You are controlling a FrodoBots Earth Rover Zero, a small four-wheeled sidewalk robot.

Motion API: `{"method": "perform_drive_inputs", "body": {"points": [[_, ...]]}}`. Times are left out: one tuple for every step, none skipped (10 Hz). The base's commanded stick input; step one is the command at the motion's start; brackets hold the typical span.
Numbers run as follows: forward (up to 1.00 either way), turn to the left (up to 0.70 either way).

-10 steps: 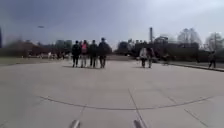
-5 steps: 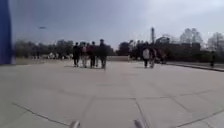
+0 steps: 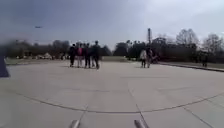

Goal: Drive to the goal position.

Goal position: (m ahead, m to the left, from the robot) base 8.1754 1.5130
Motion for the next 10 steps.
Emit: {"method": "perform_drive_inputs", "body": {"points": [[0.85,0.01],[0.85,0.01],[0.85,0.01],[0.85,0.01],[0.85,-0.06],[0.85,-0.16],[0.85,-0.20],[0.85,-0.04],[0.85,-0.02],[0.85,0.00]]}}
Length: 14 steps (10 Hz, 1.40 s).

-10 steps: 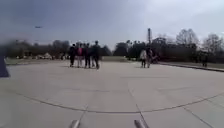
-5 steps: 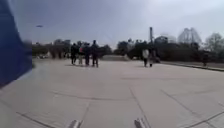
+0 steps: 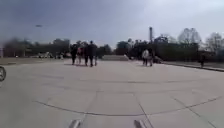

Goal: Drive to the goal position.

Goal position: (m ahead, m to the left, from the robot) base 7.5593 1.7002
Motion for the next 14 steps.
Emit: {"method": "perform_drive_inputs", "body": {"points": [[0.85,-0.09],[0.85,-0.24],[0.85,-0.33],[0.85,-0.27],[0.85,-0.15],[0.85,-0.07],[0.85,0.01],[0.85,0.01],[0.85,0.01],[0.85,0.01],[0.85,0.01],[0.85,0.01],[0.85,0.01],[0.85,0.01]]}}
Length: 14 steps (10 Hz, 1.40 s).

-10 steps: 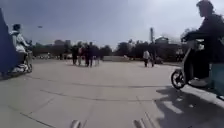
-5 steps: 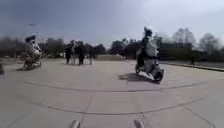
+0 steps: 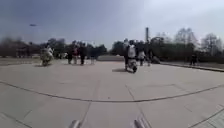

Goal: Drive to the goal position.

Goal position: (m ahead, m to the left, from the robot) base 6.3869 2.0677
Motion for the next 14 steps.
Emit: {"method": "perform_drive_inputs", "body": {"points": [[0.85,-0.05],[0.85,-0.15],[0.85,-0.29],[0.85,-0.33],[0.85,-0.33],[0.85,-0.30],[0.85,-0.22],[0.85,-0.14],[0.85,0.01],[0.85,0.01],[0.85,0.01],[0.85,0.01],[0.85,0.01],[0.85,0.01]]}}
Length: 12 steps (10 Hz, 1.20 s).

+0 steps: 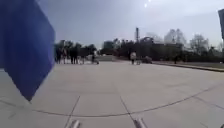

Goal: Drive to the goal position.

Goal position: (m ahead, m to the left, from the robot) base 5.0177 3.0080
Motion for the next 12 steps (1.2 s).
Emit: {"method": "perform_drive_inputs", "body": {"points": [[0.85,0.01],[0.85,0.01],[0.85,0.01],[0.85,0.01],[0.85,0.01],[0.85,0.01],[0.85,0.01],[0.85,0.01],[0.85,0.01],[0.85,0.01],[0.85,0.03],[0.85,0.14]]}}
